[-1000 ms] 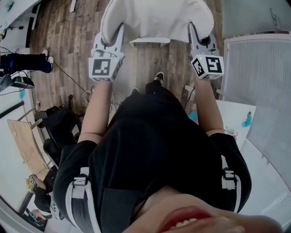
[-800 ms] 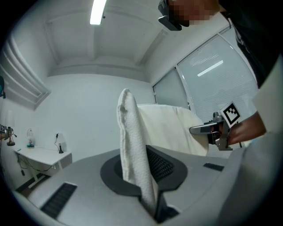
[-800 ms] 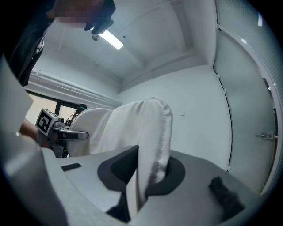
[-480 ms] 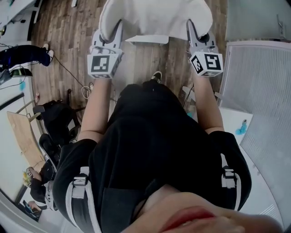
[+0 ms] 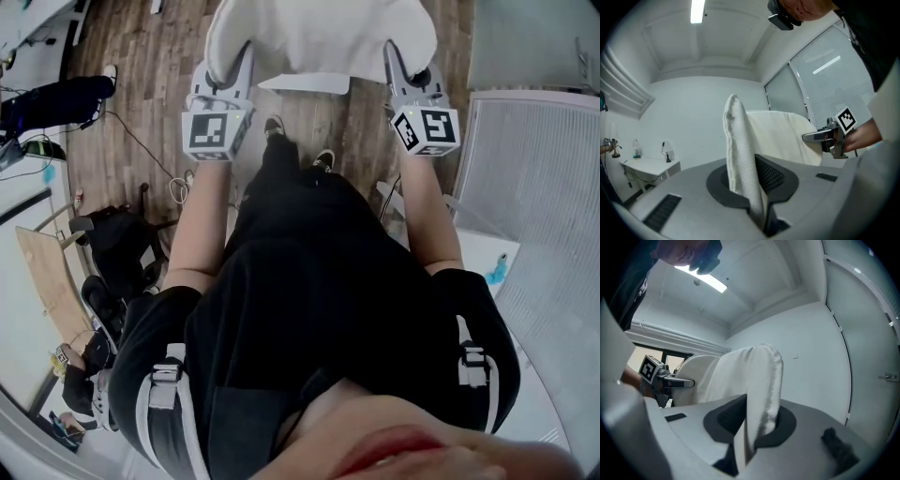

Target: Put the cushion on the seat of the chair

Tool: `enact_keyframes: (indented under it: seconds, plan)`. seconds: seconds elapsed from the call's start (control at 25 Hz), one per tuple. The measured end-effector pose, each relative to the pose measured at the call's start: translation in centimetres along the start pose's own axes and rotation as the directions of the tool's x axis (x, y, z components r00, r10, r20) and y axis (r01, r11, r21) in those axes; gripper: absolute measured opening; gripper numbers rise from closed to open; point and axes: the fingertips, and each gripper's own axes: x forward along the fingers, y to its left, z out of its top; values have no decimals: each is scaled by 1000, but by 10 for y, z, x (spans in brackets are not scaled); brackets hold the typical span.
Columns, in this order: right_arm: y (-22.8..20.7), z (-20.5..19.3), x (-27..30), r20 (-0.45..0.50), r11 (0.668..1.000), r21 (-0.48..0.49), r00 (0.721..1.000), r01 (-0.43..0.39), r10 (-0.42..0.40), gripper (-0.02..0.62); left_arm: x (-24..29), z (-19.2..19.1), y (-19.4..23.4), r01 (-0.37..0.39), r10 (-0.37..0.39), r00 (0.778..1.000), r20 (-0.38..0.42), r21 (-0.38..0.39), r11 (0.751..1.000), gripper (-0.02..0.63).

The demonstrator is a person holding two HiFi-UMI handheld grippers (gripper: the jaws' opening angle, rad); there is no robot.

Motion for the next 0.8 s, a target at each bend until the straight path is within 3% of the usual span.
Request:
enact_keyframes:
  seconds: [0.44, 0.8]
  plan:
    - [-6, -15, 51, -24, 1000, -10, 999, 26, -26, 58, 43, -25, 41, 39, -40, 999, -19, -34, 999, 54]
    - [-7, -45, 124, -106, 997, 12, 991, 81, -79, 58, 99, -68, 101, 101, -105, 993, -61, -68, 993, 54]
